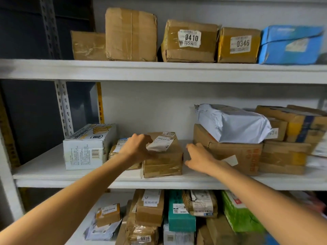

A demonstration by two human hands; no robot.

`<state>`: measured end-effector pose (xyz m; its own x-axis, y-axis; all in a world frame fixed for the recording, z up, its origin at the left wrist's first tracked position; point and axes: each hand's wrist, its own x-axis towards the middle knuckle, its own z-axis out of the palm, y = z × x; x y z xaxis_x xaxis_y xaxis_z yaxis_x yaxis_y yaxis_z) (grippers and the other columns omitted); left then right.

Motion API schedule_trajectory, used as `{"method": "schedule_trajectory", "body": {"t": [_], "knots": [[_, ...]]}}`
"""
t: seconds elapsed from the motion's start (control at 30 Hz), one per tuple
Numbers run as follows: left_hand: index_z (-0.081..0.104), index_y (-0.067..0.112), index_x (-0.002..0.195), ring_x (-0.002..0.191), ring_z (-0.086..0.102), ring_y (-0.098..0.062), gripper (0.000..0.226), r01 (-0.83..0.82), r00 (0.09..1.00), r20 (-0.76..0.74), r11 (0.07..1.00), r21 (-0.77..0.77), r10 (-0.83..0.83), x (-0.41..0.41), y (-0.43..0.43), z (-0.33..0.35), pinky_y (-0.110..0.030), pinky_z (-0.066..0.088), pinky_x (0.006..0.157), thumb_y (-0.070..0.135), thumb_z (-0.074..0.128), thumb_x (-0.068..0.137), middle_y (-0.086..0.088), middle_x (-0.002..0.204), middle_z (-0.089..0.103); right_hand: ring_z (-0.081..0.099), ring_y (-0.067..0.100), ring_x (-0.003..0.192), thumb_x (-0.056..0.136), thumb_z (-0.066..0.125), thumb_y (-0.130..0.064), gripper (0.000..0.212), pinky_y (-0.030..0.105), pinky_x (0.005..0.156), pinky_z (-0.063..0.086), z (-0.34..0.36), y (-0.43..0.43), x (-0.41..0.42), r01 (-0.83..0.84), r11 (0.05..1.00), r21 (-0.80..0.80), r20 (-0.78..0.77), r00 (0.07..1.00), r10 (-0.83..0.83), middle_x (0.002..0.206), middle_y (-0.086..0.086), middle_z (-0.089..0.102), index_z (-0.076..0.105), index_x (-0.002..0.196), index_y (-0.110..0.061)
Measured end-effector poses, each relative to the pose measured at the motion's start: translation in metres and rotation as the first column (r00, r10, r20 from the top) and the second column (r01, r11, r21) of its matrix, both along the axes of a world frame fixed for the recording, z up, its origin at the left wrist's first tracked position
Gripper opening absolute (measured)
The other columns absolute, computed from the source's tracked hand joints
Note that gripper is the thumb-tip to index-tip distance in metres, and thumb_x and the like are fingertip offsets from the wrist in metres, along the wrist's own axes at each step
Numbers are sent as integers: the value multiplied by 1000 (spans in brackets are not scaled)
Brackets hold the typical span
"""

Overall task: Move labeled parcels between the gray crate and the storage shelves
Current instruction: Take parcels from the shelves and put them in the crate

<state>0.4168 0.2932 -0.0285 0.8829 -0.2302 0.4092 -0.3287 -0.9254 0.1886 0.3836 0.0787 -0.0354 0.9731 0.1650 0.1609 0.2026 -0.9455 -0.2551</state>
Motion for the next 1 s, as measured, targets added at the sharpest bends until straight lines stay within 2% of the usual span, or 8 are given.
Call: {"method": "schedule_trajectory", "body": {"t": [0.07,0.13,0.3,0.4,0.6,0.73,0.87,1.0], "knots": [[60,20,127,103,65,-21,68,25,1000,1,999,38,-25,5,-10,14,-33,54,86,52,80,70,-2,123,66,55,27,93,90,58,-11,9,29,63,41,12,-10,-9,28,994,-103,12,1000,-27,110,10,49,50,94,-10],[60,22,126,103,64,-21,70,49,999,-7,998,41,-49,7,-24,25,-37,55,87,55,80,67,-1,123,65,52,23,83,89,59,-14,15,28,53,35,21,-24,-19,73,985,-155,17,997,-71,93,4,45,45,82,-12],[62,22,123,104,63,-23,68,153,987,-53,988,18,-152,9,-77,39,-37,53,90,55,80,66,-4,117,65,57,25,87,88,58,-15,15,33,64,46,41,-79,-53,195,954,-227,-11,979,-202,102,9,50,54,101,-8],[60,22,124,106,62,-24,70,187,979,-85,982,11,-185,10,-106,39,-40,52,92,56,80,66,-5,119,63,51,20,79,88,60,-18,14,26,53,35,50,-117,-68,265,937,-229,-19,961,-277,91,4,44,48,85,-14],[59,22,125,107,62,-24,71,162,983,-87,986,29,-159,3,-138,41,-39,53,91,58,78,67,-6,120,63,46,14,64,87,59,-17,24,26,47,29,59,-177,-81,347,902,-258,25,935,-353,82,1,46,41,72,-16],[60,18,125,100,63,-21,68,110,992,-65,994,-19,-111,0,-147,47,-32,53,86,54,78,70,-5,115,67,53,17,71,90,58,-22,10,26,52,39,64,-204,-76,331,896,-296,91,944,-318,94,3,53,52,92,-14],[59,17,125,98,64,-20,66,16,996,-91,1000,-16,-17,-1,-161,49,-31,53,86,52,78,72,-6,115,67,55,18,76,92,55,-25,12,32,61,45,67,-226,-64,286,924,-253,147,956,-256,89,1,47,49,92,-15],[61,17,122,95,64,-18,55,-67,990,-133,994,-83,56,-4,-169,46,-28,52,86,47,75,78,-5,112,70,57,20,86,93,56,-24,12,33,64,48,60,-242,-45,217,958,-190,193,965,-180,103,3,52,50,98,-14]]}}
